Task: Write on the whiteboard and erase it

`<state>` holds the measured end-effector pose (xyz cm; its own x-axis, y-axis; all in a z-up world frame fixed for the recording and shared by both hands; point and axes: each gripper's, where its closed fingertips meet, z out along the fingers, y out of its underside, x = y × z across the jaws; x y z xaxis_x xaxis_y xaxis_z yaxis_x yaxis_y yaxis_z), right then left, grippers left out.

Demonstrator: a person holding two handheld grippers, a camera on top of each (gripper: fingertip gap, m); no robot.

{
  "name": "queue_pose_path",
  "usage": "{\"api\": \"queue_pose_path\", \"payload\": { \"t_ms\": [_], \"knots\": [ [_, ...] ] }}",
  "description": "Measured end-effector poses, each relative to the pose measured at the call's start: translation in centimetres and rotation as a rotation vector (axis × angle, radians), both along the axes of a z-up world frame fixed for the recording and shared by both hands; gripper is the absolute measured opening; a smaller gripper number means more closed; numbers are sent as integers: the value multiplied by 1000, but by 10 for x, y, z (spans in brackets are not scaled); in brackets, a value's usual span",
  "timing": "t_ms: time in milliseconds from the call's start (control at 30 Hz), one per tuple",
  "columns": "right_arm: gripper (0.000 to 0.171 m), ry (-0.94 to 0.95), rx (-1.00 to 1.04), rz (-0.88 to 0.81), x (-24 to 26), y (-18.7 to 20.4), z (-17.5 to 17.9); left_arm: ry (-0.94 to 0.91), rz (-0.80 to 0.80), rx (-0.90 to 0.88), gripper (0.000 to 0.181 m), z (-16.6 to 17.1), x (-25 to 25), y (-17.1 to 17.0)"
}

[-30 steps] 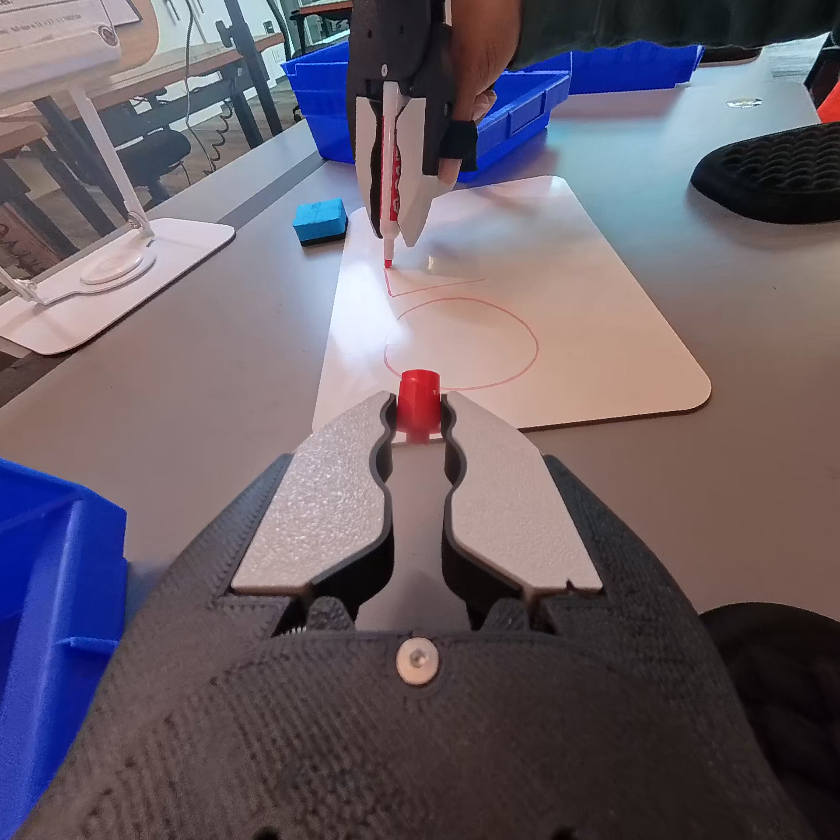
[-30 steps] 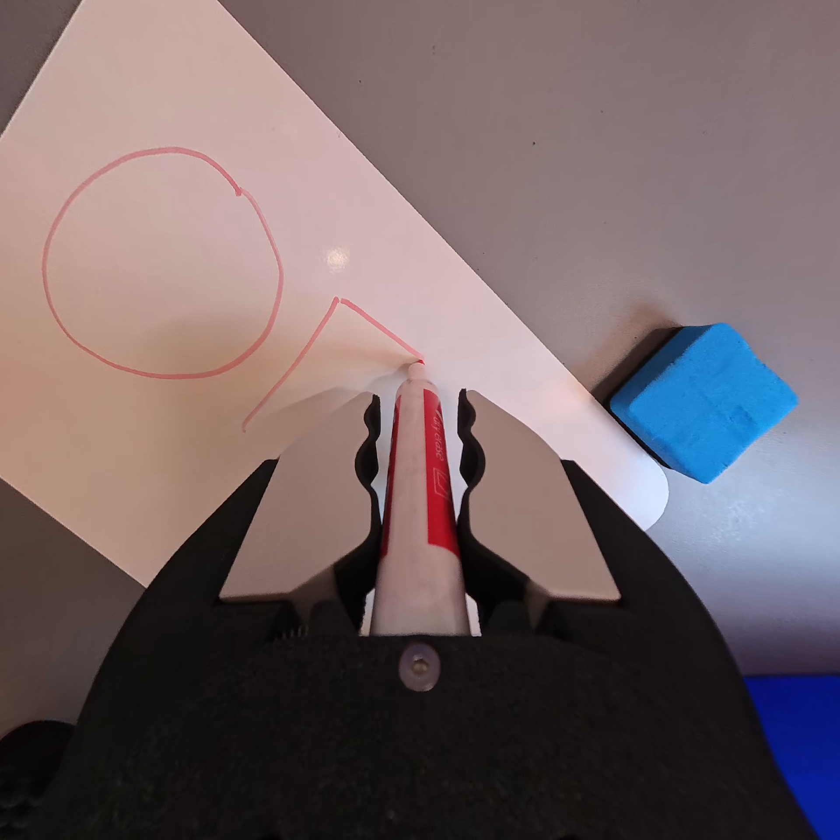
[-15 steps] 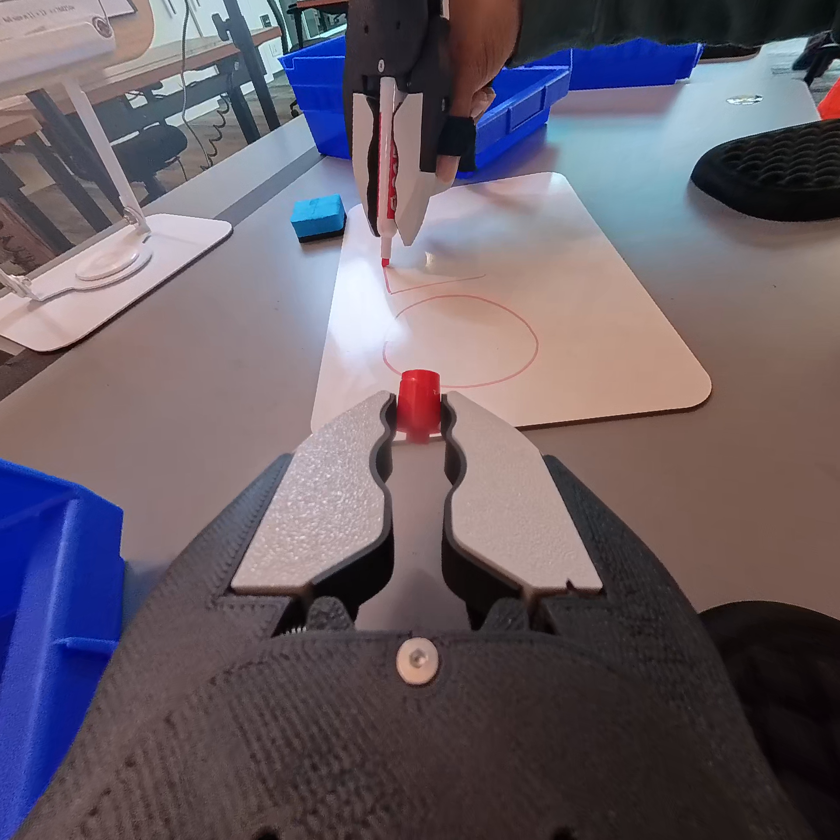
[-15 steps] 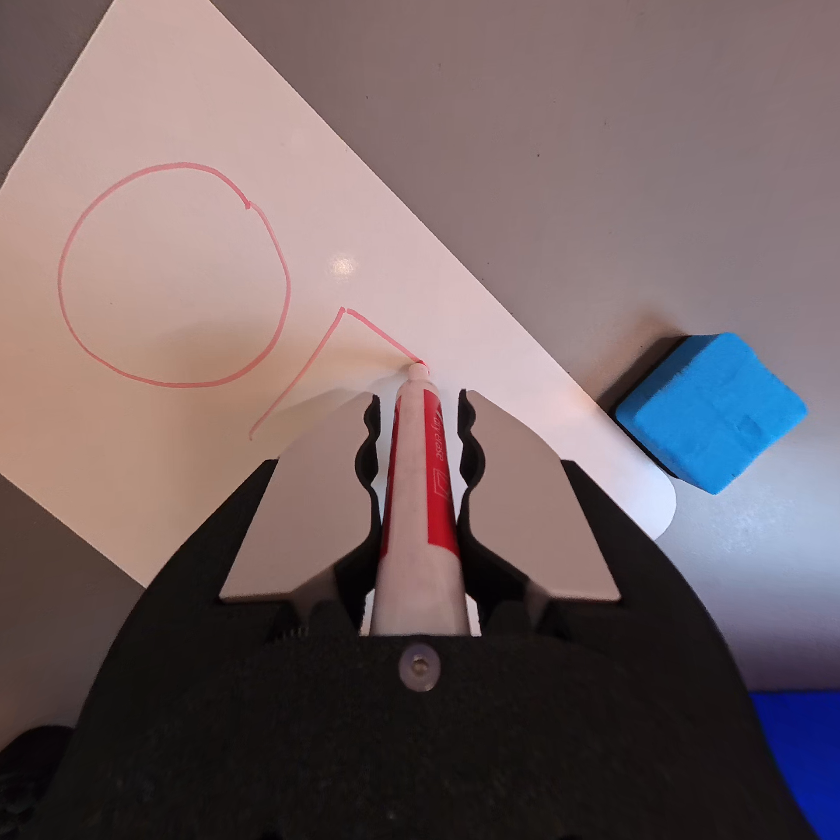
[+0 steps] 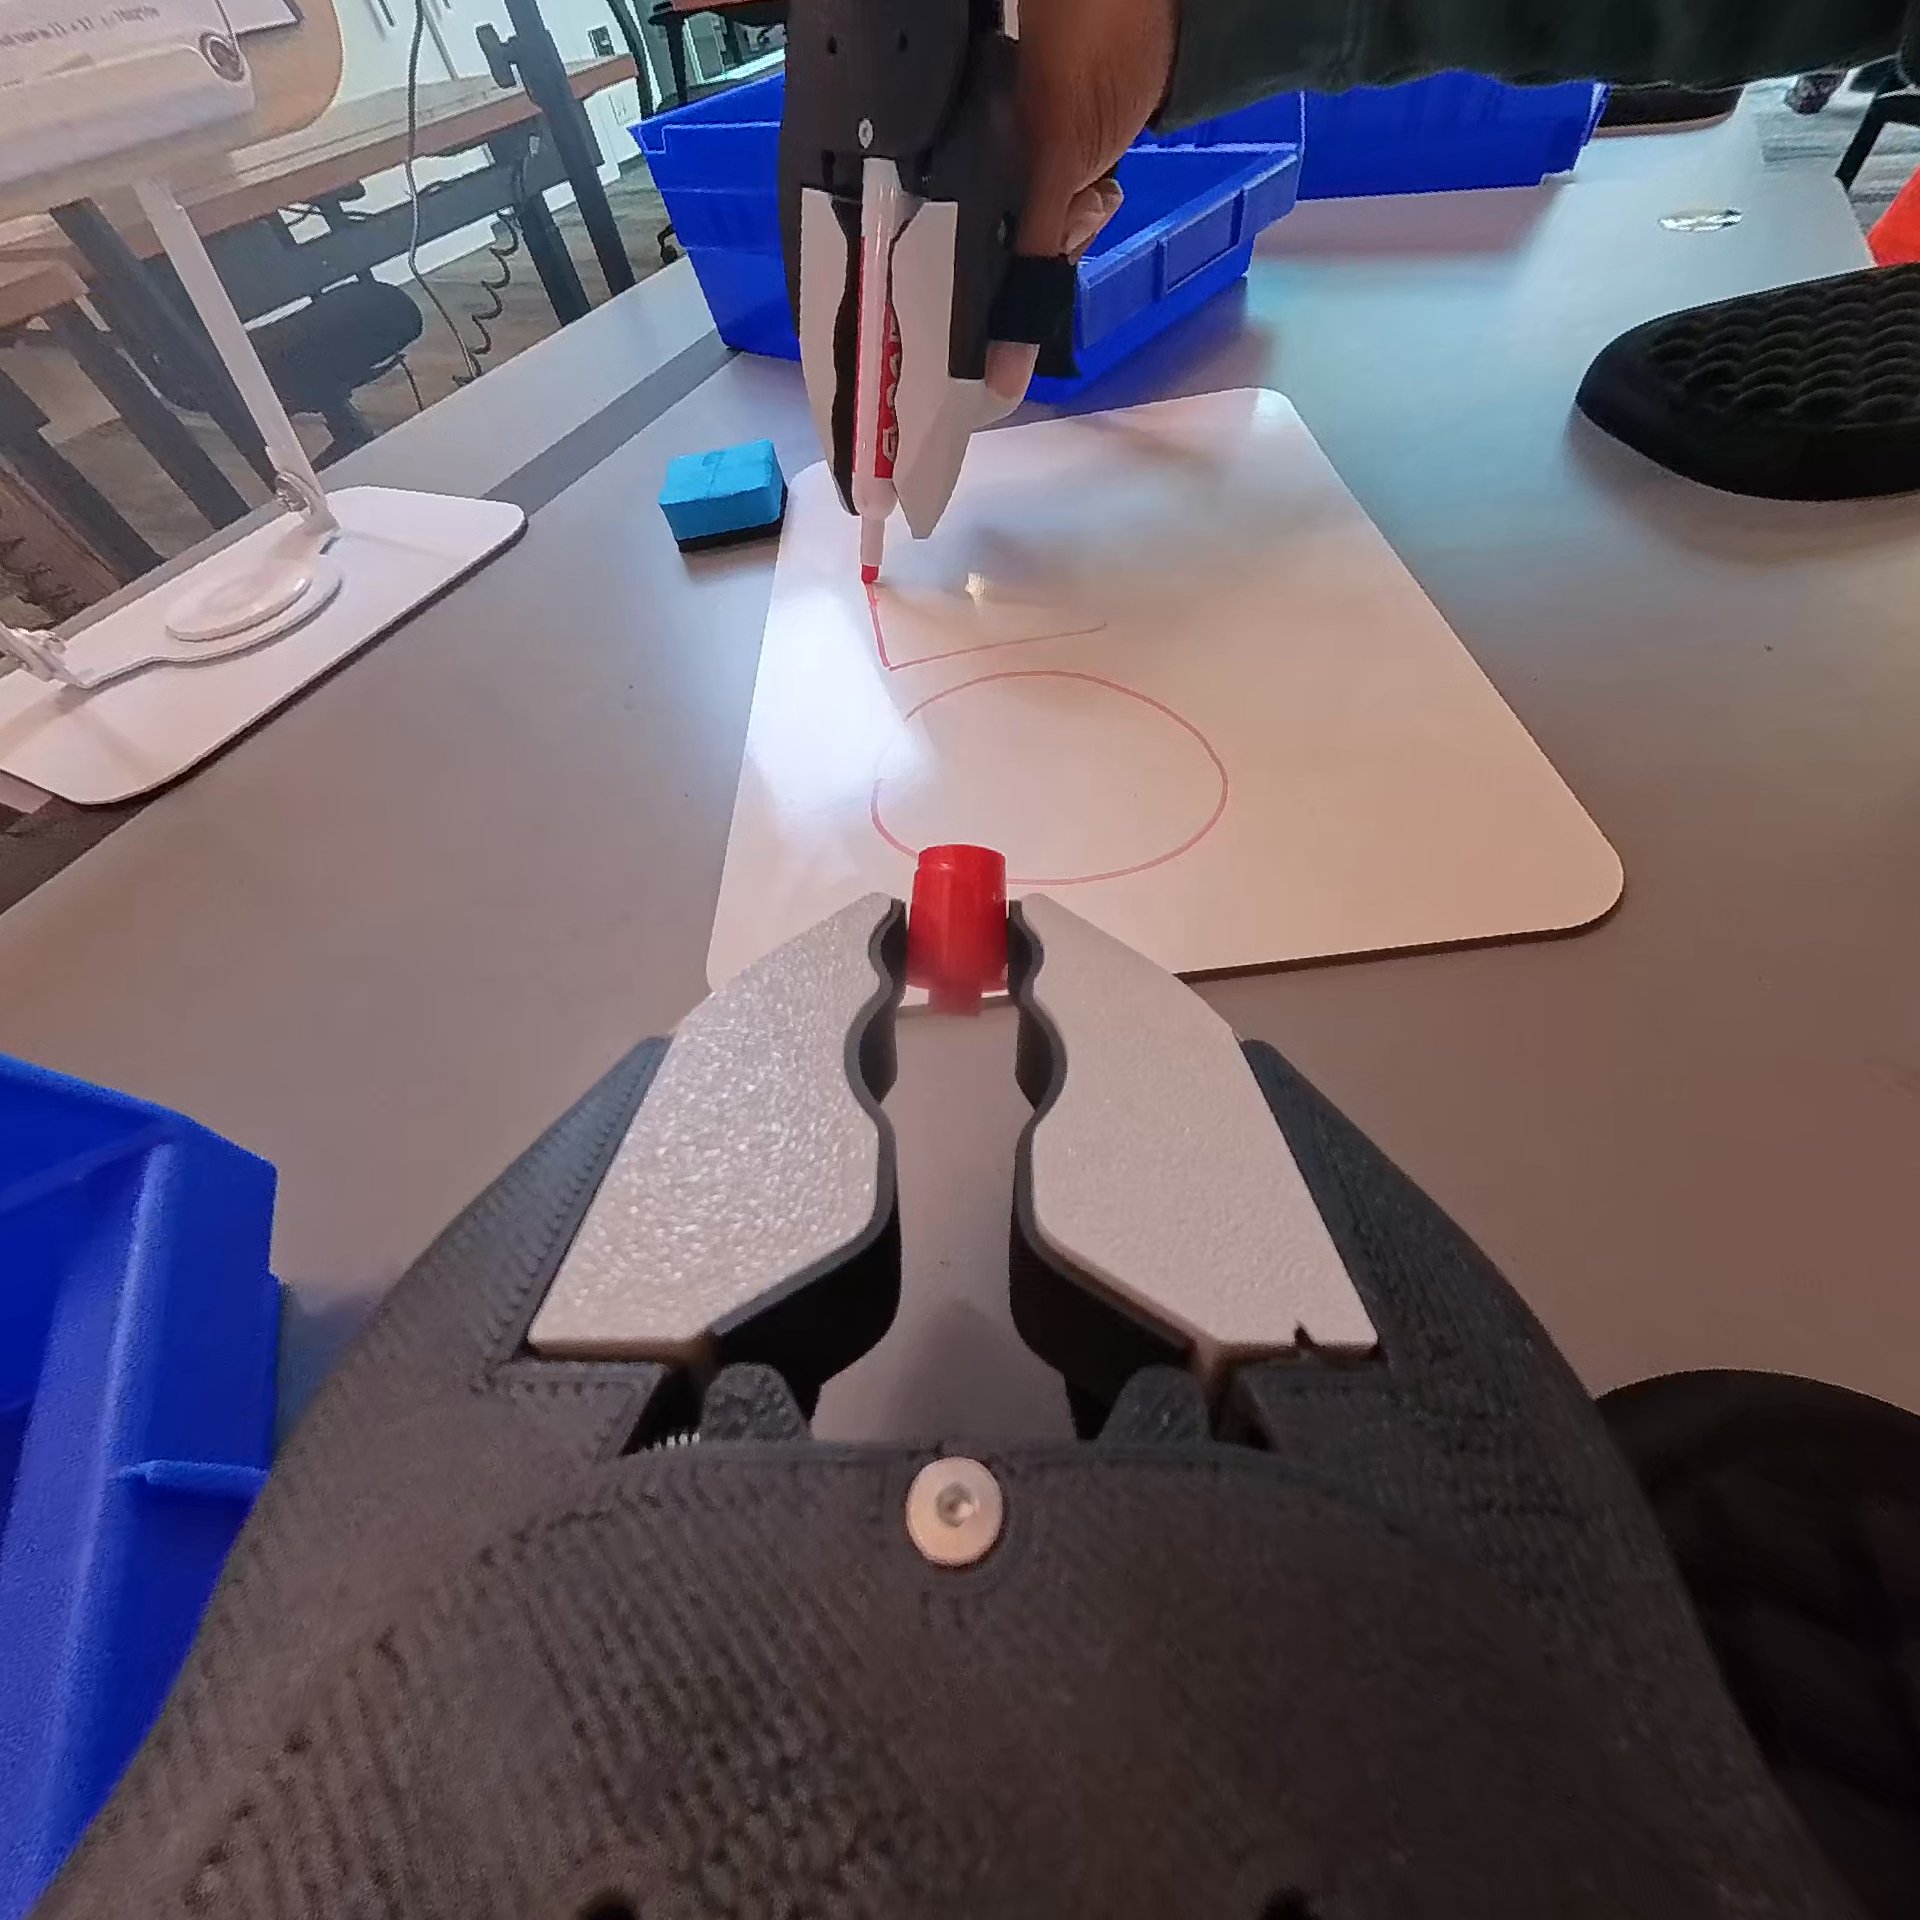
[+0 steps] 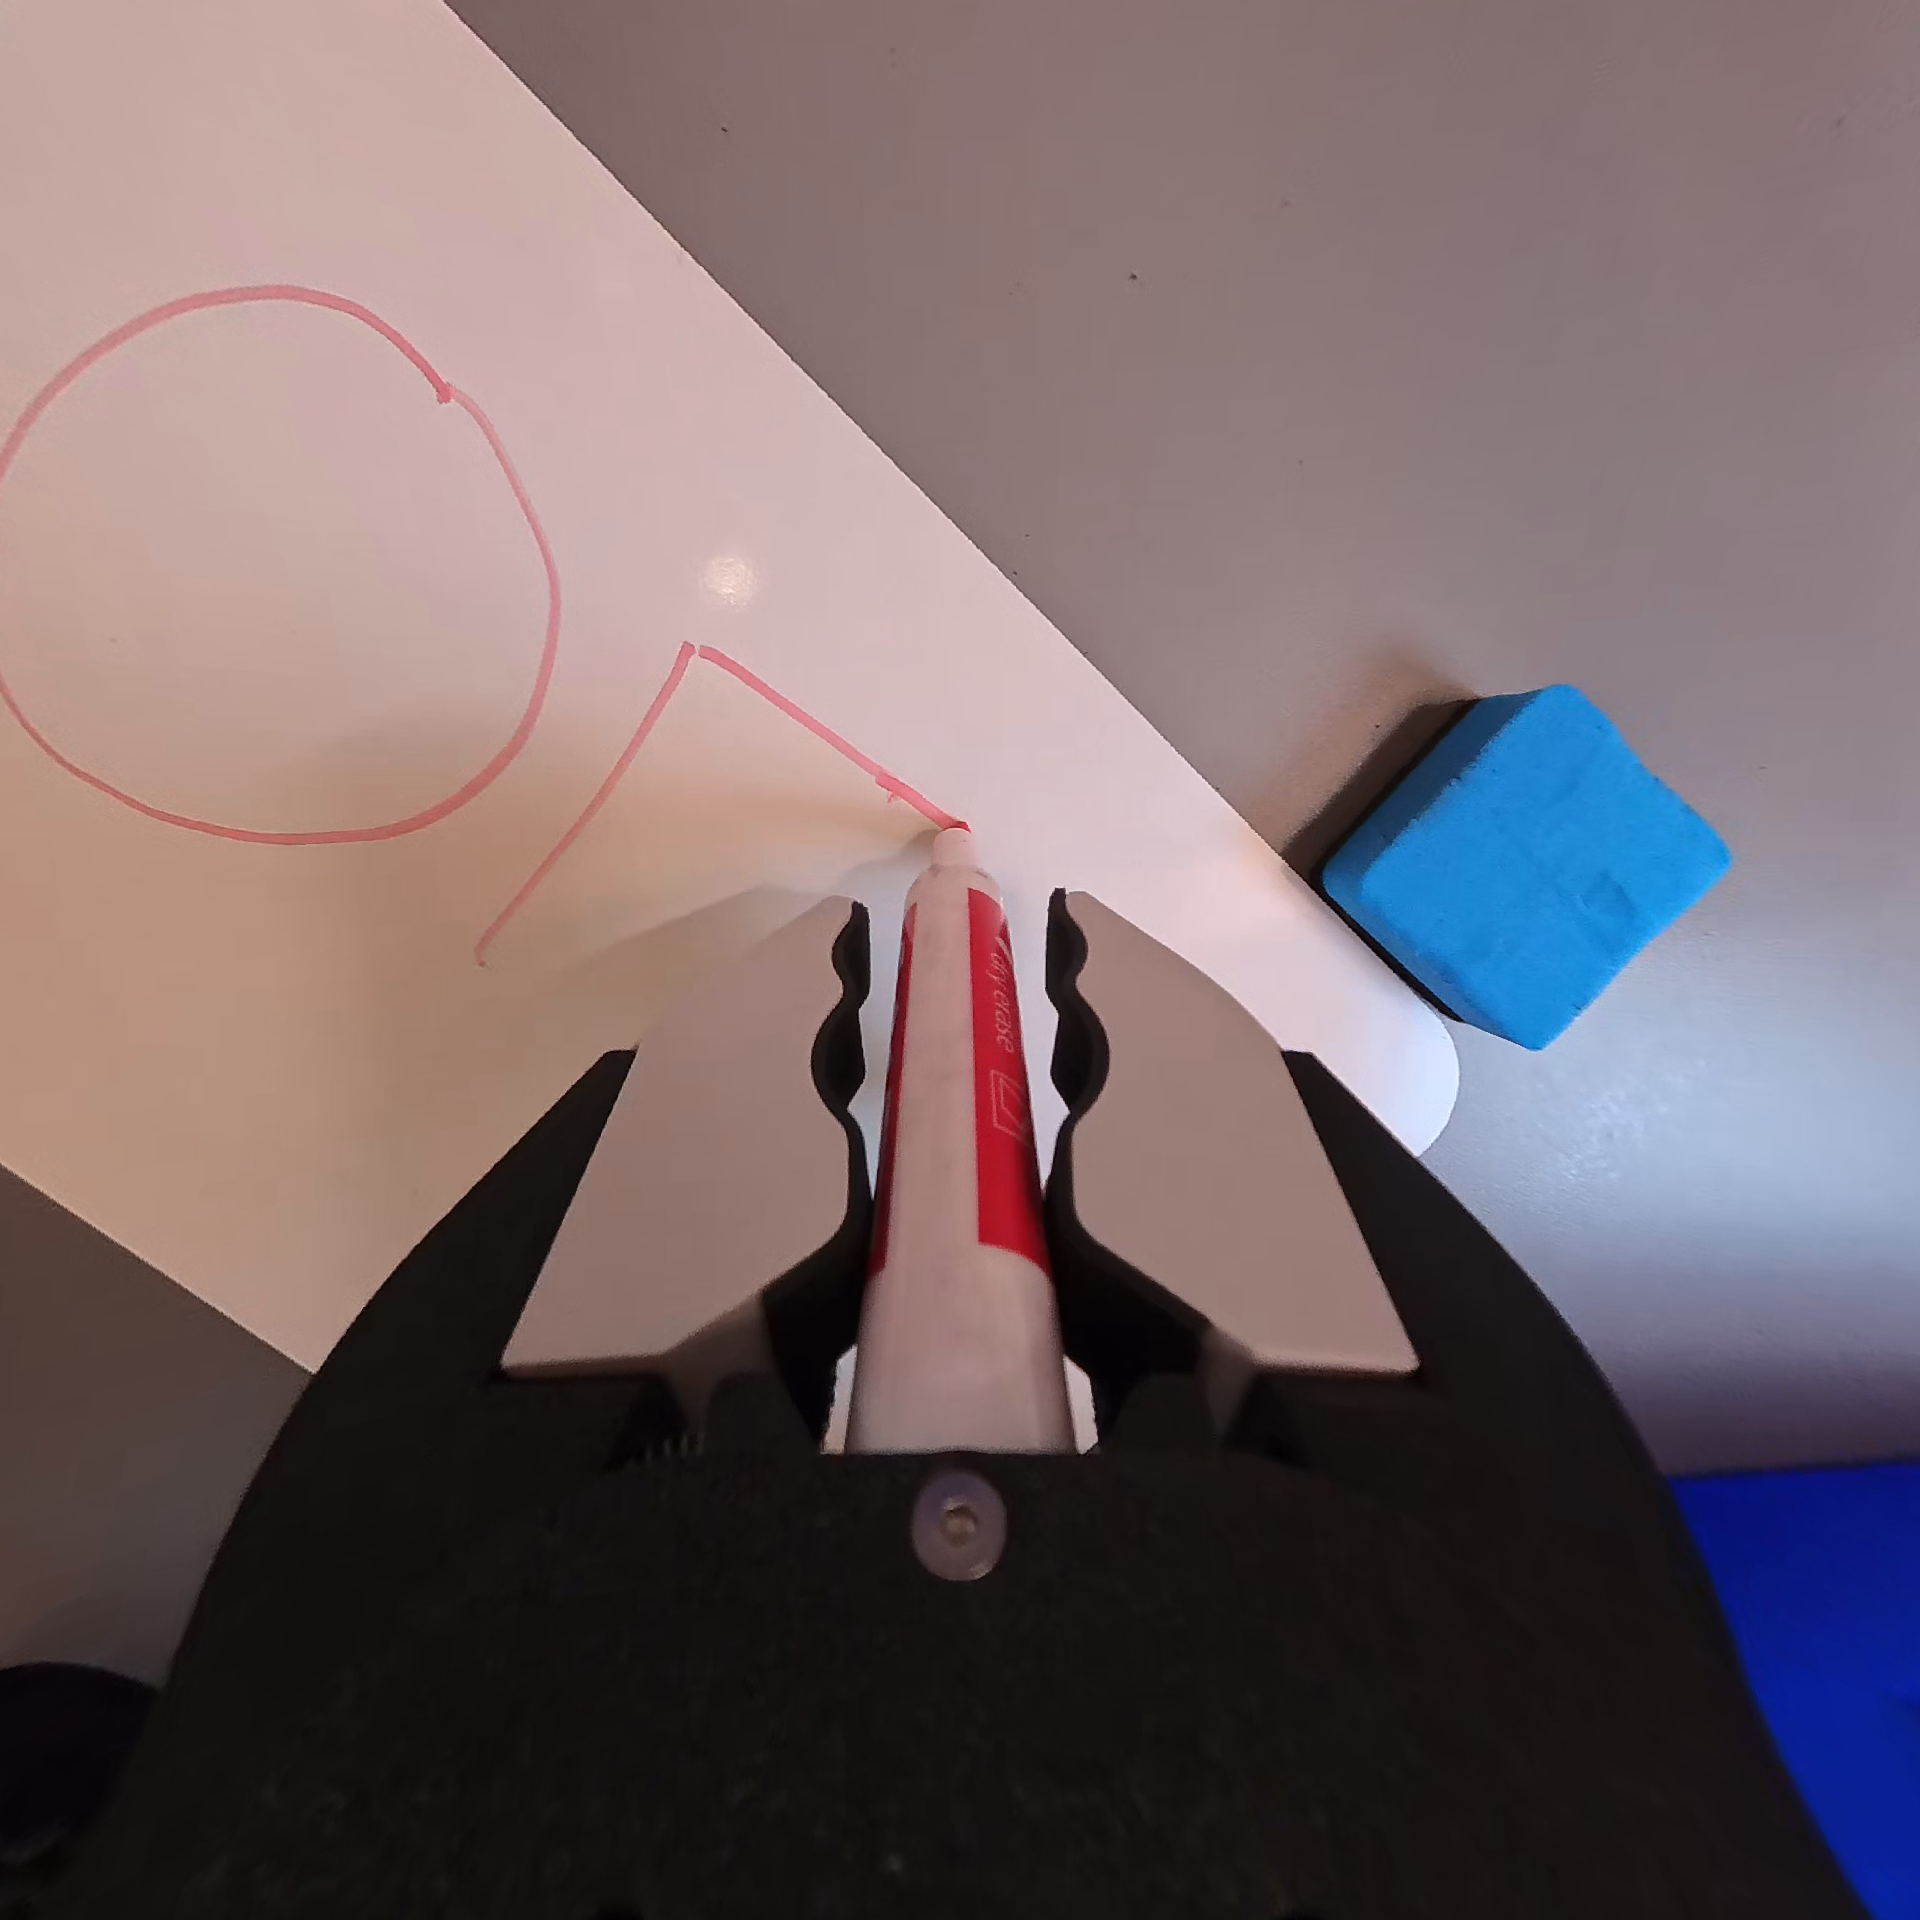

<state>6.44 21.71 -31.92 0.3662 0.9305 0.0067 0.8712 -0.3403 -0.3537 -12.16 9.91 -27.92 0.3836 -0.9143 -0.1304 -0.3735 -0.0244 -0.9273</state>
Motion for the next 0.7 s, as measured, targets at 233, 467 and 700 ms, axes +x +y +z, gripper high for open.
{"api": "queue_pose_path", "payload": {
  "t_ms": [233, 467, 700],
  "knots": [
    [33, -30, -15, 9, 14, -27, 0, 4, -4, -1, 18, -1, 1, -1],
    [33, -61, -28, -1, 39, -65, 1, 8, -3, 3, 18, -2, 1, -1],
    [33, -34, -26, 12, 31, -73, 1, 11, 2, 8, 18, -1, 1, 0]
  ]
}}
